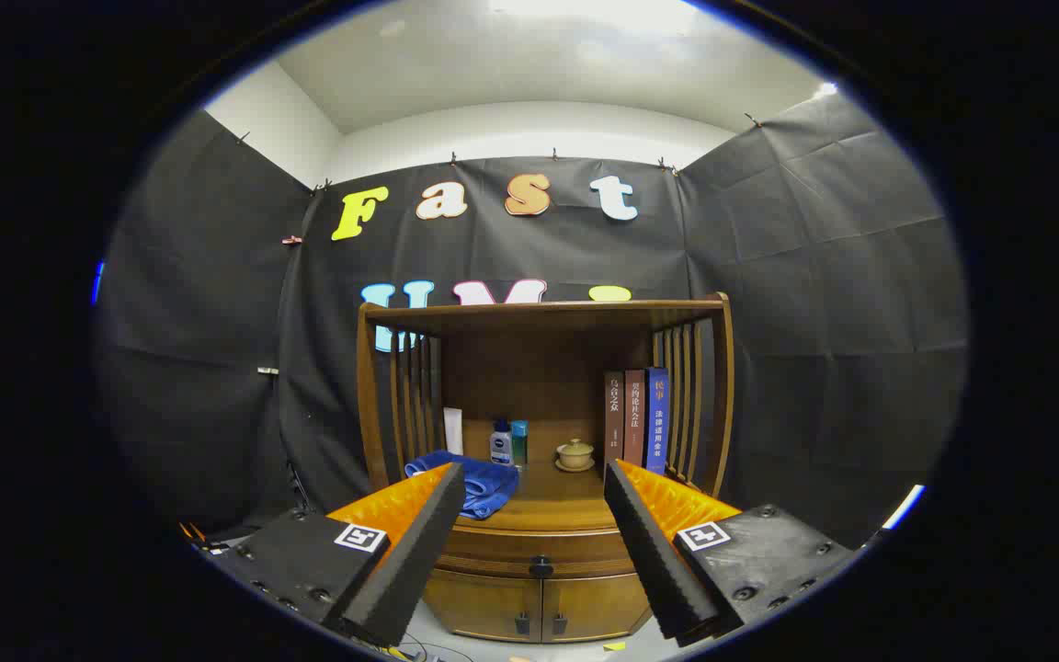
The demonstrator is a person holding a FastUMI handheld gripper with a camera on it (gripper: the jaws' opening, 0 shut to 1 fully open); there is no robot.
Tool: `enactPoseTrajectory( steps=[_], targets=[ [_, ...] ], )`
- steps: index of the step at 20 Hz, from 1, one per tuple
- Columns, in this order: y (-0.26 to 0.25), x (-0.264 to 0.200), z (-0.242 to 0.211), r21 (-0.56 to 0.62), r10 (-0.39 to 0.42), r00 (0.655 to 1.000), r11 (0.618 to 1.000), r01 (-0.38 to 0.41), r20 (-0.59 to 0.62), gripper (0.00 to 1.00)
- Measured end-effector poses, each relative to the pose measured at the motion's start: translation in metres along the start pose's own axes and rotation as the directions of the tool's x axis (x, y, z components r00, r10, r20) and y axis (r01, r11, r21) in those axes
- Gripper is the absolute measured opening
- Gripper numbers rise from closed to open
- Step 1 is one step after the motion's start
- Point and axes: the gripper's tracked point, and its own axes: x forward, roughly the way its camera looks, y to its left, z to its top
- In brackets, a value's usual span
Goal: Pull open the drawer, take out the items inside it, and place them on the countertop above the cabinet.
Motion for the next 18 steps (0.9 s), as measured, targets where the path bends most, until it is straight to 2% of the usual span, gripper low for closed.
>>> enactPoseTrajectory(
  steps=[18],
  targets=[
    [-0.0003, 0.0006, 0.0033, -0.019, 0.007, 1.000, 1.000, -0.007, 0.003, 0.99]
  ],
)
